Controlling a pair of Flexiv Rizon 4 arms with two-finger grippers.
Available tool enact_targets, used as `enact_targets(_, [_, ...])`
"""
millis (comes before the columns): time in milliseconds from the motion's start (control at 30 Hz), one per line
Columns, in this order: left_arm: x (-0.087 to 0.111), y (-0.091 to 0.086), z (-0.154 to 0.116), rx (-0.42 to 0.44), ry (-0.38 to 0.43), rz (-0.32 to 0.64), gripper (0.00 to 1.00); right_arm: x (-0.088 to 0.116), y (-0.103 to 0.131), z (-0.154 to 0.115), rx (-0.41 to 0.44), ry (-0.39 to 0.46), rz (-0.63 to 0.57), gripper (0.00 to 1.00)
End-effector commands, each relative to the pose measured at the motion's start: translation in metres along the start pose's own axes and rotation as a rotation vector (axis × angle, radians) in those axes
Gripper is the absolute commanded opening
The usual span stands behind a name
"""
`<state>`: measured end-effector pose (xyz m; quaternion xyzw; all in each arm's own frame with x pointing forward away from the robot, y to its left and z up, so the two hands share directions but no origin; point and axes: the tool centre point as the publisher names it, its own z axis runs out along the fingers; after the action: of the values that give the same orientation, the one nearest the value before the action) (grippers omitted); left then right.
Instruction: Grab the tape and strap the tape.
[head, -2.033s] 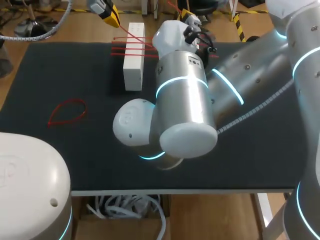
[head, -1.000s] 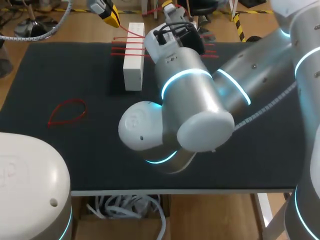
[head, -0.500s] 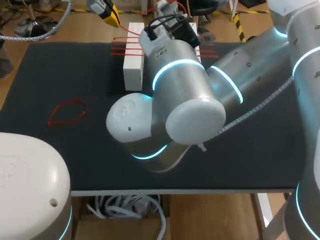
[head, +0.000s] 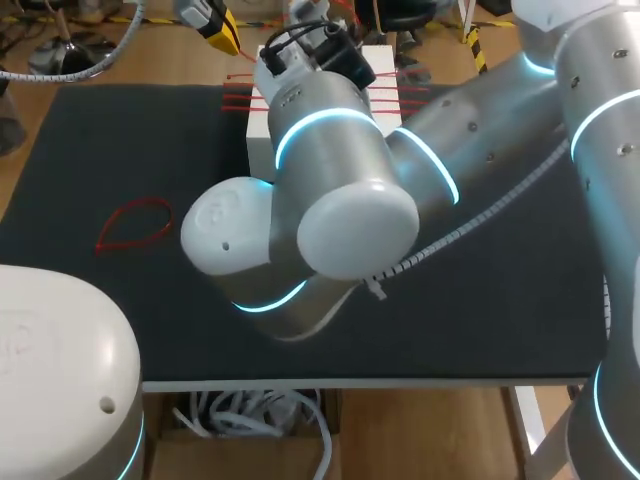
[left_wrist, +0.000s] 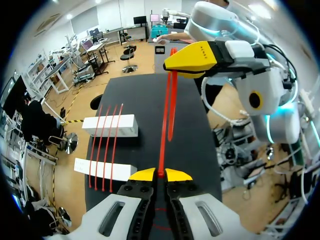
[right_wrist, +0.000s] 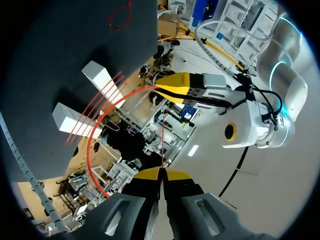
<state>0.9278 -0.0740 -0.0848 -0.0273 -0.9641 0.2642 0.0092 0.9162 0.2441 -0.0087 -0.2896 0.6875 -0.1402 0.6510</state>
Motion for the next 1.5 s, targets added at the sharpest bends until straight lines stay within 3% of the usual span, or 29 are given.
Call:
enact_targets(33, [0.000, -0.001, 0.000, -0.005, 0.002, -0.001, 0.00, -0.002, 0.000, 0.000, -0.005, 0.009, -0.008, 0.00])
enact_targets(167, [0.000, -0.001, 0.000, -0.005, 0.002, -0.001, 0.00, -0.004, 0.001, -0.001, -0.016, 0.002, 0.007, 0.00])
enact_targets(233, [0.000, -0.001, 0.000, -0.005, 0.002, -0.001, 0.00, -0.007, -0.002, -0.004, -0.027, 0.005, 0.114, 0.00])
enact_targets(1067, [0.000, -0.001, 0.000, -0.005, 0.002, -0.001, 0.00, -0.005, -0.001, -0.007, -0.012, -0.001, 0.095, 0.00])
enact_targets(1500, [0.000, -0.001, 0.000, -0.005, 0.002, -0.001, 0.00, 0.004, 0.005, 0.008, 0.026, 0.015, 0.046, 0.00])
